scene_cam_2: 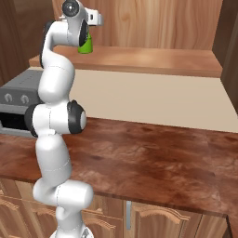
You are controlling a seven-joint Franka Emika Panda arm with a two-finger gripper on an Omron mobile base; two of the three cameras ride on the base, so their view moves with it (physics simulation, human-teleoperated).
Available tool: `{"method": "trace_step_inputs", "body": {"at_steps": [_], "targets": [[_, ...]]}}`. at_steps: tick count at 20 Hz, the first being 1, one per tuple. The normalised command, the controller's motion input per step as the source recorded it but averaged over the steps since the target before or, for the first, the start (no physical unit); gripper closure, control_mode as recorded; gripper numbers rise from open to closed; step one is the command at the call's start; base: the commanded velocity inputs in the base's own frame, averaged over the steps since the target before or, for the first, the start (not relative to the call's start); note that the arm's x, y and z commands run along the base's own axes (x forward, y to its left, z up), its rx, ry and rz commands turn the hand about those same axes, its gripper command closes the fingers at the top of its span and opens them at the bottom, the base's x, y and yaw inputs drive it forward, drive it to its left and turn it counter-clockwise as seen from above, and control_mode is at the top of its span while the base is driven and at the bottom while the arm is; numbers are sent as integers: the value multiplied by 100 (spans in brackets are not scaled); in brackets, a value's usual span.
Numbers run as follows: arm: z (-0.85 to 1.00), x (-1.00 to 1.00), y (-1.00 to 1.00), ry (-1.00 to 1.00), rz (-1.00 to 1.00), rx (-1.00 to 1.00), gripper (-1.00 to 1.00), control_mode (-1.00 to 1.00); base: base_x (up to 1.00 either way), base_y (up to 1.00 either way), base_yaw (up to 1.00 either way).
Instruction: Move the cutting board and knife to the sink. Then move spray from the cabinet to the counter.
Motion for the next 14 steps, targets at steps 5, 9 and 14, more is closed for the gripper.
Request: {"method": "trace_step_inputs", "body": {"at_steps": [5,9,14], "targets": [[0,0,0,0,0,0,-100,-100,0,0,0],[0,0,0,0,0,0,-100,-100,0,0,0],[0,0,0,0,0,0,100,-100,0,0,0]]}}
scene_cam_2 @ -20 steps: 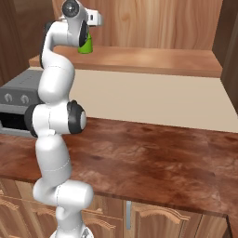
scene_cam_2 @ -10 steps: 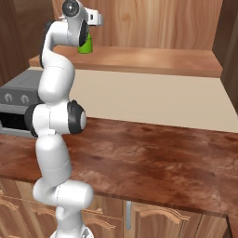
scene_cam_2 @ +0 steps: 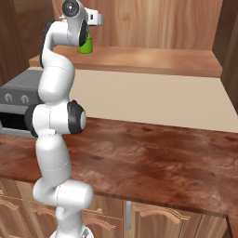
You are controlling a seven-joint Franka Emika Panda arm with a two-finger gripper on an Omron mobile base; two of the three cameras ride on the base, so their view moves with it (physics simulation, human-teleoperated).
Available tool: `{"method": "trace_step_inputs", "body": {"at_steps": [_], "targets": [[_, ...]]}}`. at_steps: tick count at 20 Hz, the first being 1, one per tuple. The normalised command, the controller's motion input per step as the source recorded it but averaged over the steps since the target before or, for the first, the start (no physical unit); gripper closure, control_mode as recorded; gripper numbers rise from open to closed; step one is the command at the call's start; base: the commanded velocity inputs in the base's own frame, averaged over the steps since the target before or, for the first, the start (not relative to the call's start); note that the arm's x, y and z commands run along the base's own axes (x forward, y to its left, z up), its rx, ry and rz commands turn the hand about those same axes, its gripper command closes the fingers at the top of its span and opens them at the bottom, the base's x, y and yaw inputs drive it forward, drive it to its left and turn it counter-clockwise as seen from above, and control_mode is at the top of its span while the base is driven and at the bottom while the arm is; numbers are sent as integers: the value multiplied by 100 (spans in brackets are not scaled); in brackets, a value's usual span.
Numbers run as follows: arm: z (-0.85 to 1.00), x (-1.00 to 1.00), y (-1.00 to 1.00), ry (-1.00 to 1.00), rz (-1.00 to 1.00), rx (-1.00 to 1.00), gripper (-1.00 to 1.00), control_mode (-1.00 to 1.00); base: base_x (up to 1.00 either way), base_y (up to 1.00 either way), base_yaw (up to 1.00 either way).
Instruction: Move the cutting board and knife to the sink. Then move spray from the cabinet to the counter.
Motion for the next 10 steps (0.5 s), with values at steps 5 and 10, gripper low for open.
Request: {"method": "trace_step_inputs", "body": {"at_steps": [5,10], "targets": [[0,0,0,0,0,0,100,-100,0,0,0],[0,0,0,0,0,0,100,-100,0,0,0]]}}
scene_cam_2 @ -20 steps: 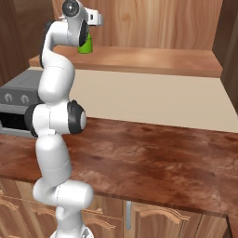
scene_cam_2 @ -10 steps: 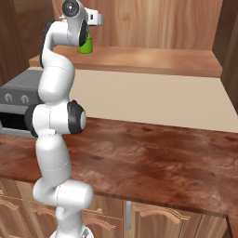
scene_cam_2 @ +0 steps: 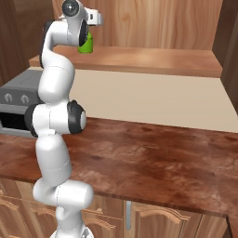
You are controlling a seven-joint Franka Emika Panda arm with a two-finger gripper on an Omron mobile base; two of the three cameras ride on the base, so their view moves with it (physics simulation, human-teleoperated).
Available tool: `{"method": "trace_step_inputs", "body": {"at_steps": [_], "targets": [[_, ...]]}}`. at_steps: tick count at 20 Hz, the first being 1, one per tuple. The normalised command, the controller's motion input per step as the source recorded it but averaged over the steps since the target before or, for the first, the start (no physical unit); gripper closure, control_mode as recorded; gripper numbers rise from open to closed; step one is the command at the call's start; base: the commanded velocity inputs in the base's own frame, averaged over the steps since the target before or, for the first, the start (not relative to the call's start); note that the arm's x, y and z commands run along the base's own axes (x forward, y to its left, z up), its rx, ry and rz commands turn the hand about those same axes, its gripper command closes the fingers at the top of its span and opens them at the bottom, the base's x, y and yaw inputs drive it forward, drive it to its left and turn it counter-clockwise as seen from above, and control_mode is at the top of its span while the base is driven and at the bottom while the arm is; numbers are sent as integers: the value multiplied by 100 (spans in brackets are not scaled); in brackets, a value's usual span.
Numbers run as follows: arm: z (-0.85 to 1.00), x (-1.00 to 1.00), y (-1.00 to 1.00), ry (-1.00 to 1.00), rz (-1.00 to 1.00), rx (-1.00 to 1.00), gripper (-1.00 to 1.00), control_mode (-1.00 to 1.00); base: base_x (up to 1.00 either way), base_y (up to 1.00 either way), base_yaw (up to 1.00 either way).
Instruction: Move the cutting board and knife to the sink. Then move spray from the cabinet to the counter.
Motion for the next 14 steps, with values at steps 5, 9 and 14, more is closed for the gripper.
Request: {"method": "trace_step_inputs", "body": {"at_steps": [5,9,14], "targets": [[0,0,0,0,0,0,100,-100,0,0,0],[0,0,-1,0,0,0,100,-100,0,0,0],[-1,-8,-46,0,0,0,100,-100,0,0,0]]}}
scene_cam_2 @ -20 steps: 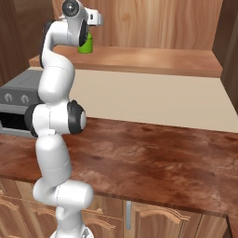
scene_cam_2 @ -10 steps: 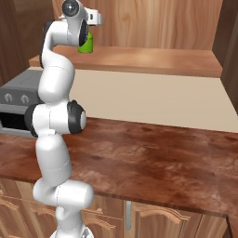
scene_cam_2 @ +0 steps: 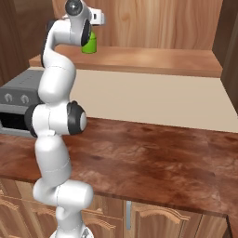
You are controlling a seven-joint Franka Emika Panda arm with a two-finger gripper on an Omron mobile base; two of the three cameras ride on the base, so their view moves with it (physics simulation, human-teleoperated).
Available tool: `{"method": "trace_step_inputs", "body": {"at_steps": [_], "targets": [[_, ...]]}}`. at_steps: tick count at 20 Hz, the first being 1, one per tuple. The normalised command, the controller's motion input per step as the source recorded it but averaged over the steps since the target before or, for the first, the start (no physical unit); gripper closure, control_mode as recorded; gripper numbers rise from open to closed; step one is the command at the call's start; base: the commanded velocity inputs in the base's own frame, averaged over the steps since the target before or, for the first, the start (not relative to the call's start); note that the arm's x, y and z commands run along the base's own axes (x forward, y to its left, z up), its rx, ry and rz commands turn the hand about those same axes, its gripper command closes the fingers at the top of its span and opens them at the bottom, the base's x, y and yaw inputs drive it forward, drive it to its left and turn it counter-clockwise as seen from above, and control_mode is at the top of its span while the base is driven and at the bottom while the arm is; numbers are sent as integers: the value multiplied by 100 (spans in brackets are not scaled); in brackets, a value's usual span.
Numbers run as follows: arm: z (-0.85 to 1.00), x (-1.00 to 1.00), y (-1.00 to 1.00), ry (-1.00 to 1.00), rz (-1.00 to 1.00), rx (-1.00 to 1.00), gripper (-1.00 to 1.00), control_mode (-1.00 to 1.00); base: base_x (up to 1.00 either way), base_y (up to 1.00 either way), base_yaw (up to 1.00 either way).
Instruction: Move the cutting board and knife to the sink. Then move spray from the cabinet to the counter.
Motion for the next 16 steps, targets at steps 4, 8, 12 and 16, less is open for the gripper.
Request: {"method": "trace_step_inputs", "body": {"at_steps": [4,8,12,16], "targets": [[-6,-14,-61,0,0,0,100,-100,0,0,0],[-7,-46,-63,0,5,0,100,-100,0,0,0],[-5,-83,-45,0,4,0,100,-100,0,0,0],[0,-100,-32,-1,4,0,100,-100,0,0,0]]}}
